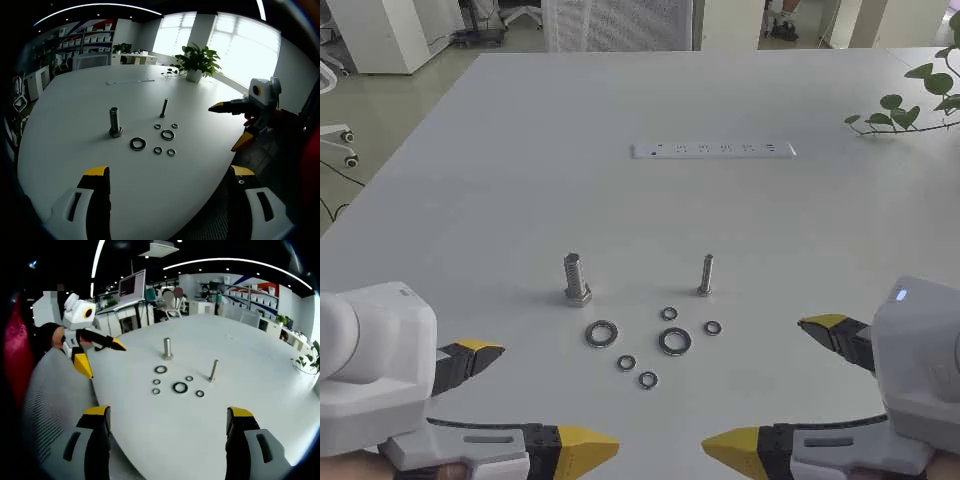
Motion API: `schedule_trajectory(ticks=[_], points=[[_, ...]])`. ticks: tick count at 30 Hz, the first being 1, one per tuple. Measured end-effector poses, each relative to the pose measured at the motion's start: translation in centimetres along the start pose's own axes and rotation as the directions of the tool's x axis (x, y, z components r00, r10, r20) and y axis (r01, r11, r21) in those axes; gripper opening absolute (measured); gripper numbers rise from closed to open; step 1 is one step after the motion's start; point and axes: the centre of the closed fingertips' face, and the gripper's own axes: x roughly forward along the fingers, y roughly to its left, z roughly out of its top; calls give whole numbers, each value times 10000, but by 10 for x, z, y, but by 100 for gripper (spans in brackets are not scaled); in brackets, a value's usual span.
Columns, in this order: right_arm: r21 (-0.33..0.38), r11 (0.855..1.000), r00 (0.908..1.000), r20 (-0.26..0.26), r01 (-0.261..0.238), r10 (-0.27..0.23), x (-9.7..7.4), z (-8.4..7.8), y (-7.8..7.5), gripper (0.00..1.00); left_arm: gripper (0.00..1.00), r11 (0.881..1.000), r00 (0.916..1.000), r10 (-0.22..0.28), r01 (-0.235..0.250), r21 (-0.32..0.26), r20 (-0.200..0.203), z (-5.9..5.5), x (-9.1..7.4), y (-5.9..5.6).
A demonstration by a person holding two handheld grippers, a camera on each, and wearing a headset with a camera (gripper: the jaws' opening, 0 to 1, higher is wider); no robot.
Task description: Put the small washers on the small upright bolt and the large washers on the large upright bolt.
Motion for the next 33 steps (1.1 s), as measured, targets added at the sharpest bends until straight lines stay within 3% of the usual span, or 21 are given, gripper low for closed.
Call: schedule_trajectory(ticks=[33], points=[[-6,10000,9999,-103,-18,18,0,-3,1,97,97,10000,10000,-46,46,6,-16,-1,0,-2]])
